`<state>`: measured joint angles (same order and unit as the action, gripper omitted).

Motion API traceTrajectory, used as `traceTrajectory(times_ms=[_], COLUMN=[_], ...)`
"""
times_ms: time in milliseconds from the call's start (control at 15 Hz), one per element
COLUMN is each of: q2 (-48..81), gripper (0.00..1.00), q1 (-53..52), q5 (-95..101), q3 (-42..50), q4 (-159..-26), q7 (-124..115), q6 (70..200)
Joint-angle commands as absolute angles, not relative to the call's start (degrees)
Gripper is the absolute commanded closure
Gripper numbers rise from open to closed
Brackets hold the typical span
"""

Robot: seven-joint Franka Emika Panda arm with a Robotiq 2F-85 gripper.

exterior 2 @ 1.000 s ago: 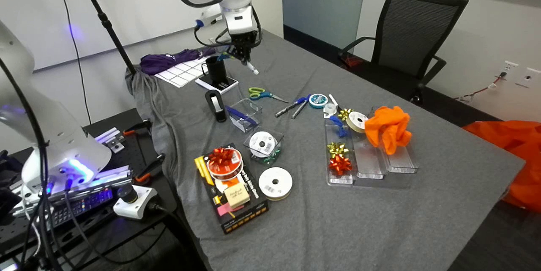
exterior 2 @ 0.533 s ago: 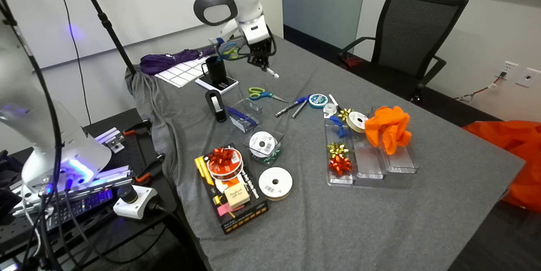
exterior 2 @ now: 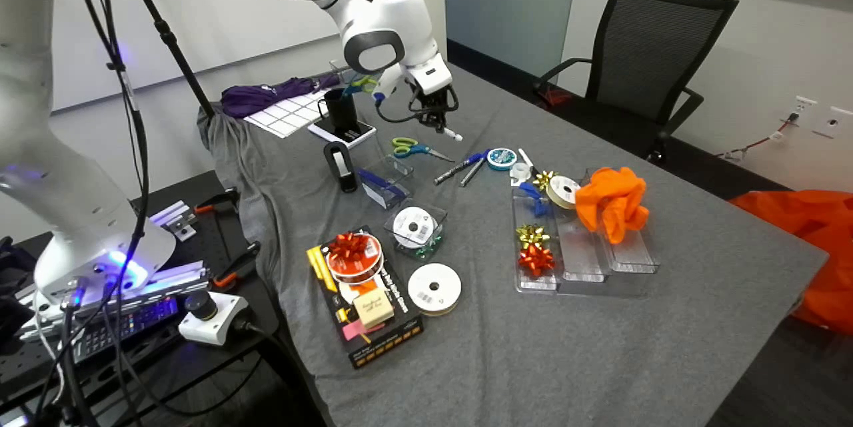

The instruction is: Remove the purple marker from the clear container.

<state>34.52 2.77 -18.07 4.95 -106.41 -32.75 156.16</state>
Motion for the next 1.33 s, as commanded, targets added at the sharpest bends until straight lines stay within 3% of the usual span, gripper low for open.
traceTrajectory(times_ms=[0, 800, 867, 1267], q2=[39.4, 46.1, 46.2, 44.1], gripper=[0.96, 0.96, 0.65, 0.22], q1=[2.3, 1.3, 0.9, 2.0], q5=[-16.5, -14.2, -14.2, -15.0], q3=[6.2, 8.2, 8.6, 7.7], q4=[-101.6, -96.8, -96.7, -98.0], q7=[-30.5, -29.3, -29.9, -28.2], q6=[156.3, 156.9, 157.1, 155.5])
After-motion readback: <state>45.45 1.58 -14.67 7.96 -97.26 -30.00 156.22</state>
